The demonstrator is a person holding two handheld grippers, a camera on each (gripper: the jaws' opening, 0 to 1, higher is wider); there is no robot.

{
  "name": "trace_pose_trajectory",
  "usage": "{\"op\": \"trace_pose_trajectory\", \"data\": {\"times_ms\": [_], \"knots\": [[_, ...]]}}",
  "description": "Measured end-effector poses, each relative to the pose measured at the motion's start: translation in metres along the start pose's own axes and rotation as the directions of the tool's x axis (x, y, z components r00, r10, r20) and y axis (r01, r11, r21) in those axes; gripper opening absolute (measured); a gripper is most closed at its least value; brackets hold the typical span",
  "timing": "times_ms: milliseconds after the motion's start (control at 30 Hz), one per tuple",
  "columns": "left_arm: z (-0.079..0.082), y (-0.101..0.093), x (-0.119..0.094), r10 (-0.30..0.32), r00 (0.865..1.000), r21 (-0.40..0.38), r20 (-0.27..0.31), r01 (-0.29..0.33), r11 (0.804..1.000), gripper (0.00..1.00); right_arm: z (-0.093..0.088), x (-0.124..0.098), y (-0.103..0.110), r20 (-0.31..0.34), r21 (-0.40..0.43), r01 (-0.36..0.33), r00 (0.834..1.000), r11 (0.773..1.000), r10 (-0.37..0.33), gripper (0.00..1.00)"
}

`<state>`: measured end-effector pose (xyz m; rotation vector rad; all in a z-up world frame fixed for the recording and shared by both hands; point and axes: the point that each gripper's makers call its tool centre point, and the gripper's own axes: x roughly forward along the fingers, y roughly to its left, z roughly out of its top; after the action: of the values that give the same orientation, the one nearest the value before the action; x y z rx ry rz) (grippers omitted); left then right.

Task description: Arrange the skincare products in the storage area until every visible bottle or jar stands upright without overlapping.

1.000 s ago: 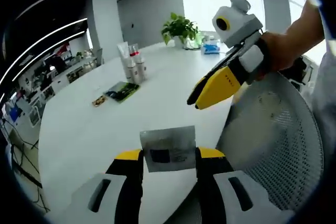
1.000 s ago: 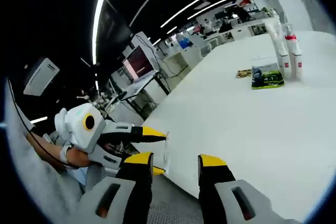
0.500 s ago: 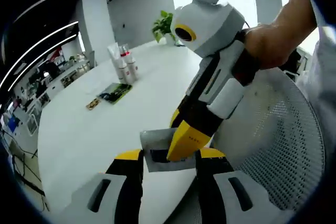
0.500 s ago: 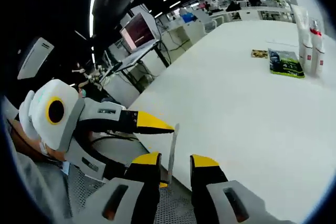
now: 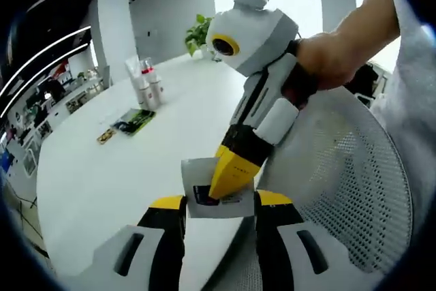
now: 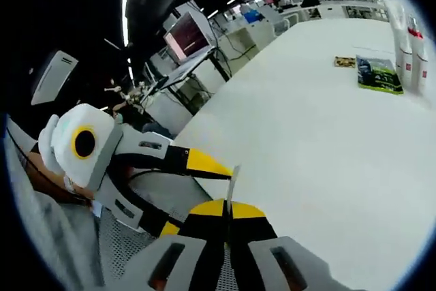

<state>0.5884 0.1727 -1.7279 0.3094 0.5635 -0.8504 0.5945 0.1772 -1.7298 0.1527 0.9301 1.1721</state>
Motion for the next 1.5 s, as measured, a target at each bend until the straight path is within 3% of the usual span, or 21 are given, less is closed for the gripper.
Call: {"op": "trace_pose_trajectory", "data": {"times_ms": [133, 233, 333, 533, 700, 767, 833, 933, 1033, 1067, 1167, 1267, 1333, 1500], "knots": [[0.008, -0.007, -0.003, -0.049, 0.998, -0.039, 0.046, 0.051, 0.998, 0.39, 0.003, -0.016, 0.001, 0.018, -0.008, -0.061, 0.998, 0.998, 0.061, 0.00], [0.016, -0.015, -0.007, -0.107, 0.990, -0.090, 0.091, 0.115, 0.989, 0.36, -0.002, -0.029, 0.002, -0.010, -0.075, -0.100, 0.995, 0.992, 0.100, 0.00], [0.020, -0.015, -0.009, -0.127, 0.985, -0.132, 0.116, 0.142, 0.981, 0.35, -0.004, -0.038, 0.004, -0.019, -0.115, -0.129, 0.992, 0.985, 0.128, 0.00], [0.028, -0.019, -0.013, -0.163, 0.974, -0.167, 0.160, 0.189, 0.968, 0.35, -0.009, -0.048, 0.029, -0.058, -0.171, -0.263, 0.965, 0.950, 0.257, 0.00], [0.031, -0.037, -0.018, -0.268, 0.946, -0.207, 0.181, 0.303, 0.930, 0.24, -0.009, -0.048, 0.045, -0.079, -0.192, -0.326, 0.945, 0.926, 0.317, 0.00], [0.032, -0.042, -0.021, -0.307, 0.933, -0.231, 0.190, 0.346, 0.909, 0.18, -0.010, -0.046, 0.048, -0.092, -0.209, -0.333, 0.943, 0.919, 0.321, 0.00], [0.029, -0.042, -0.021, -0.309, 0.934, -0.233, 0.180, 0.345, 0.909, 0.18, -0.012, -0.045, 0.051, -0.112, -0.219, -0.342, 0.939, 0.914, 0.325, 0.00], [0.026, -0.048, -0.022, -0.344, 0.925, -0.251, 0.163, 0.376, 0.892, 0.13, -0.017, -0.045, 0.052, -0.135, -0.223, -0.349, 0.936, 0.910, 0.326, 0.00], [0.023, -0.056, -0.026, -0.391, 0.909, -0.243, 0.142, 0.415, 0.877, 0.01, -0.020, -0.048, 0.051, -0.133, -0.226, -0.352, 0.935, 0.908, 0.329, 0.00], [0.024, -0.054, -0.026, -0.379, 0.913, -0.240, 0.151, 0.406, 0.882, 0.01, -0.020, -0.049, 0.053, -0.134, -0.212, -0.360, 0.932, 0.909, 0.338, 0.00], [0.024, -0.058, -0.026, -0.396, 0.905, -0.242, 0.153, 0.423, 0.873, 0.00, -0.022, -0.050, 0.053, -0.134, -0.206, -0.365, 0.930, 0.908, 0.343, 0.00], [0.026, -0.058, -0.028, -0.413, 0.896, -0.277, 0.165, 0.444, 0.852, 0.00, -0.022, -0.052, 0.055, -0.127, -0.193, -0.369, 0.928, 0.909, 0.350, 0.00], [0.029, -0.058, -0.030, -0.420, 0.888, -0.322, 0.189, 0.460, 0.827, 0.00, -0.017, -0.054, 0.055, -0.108, -0.220, -0.360, 0.933, 0.906, 0.344, 0.00], [0.032, -0.053, -0.031, -0.416, 0.886, -0.353, 0.207, 0.464, 0.813, 0.00, -0.011, -0.054, 0.055, -0.083, -0.240, -0.350, 0.937, 0.906, 0.340, 0.00]]}}
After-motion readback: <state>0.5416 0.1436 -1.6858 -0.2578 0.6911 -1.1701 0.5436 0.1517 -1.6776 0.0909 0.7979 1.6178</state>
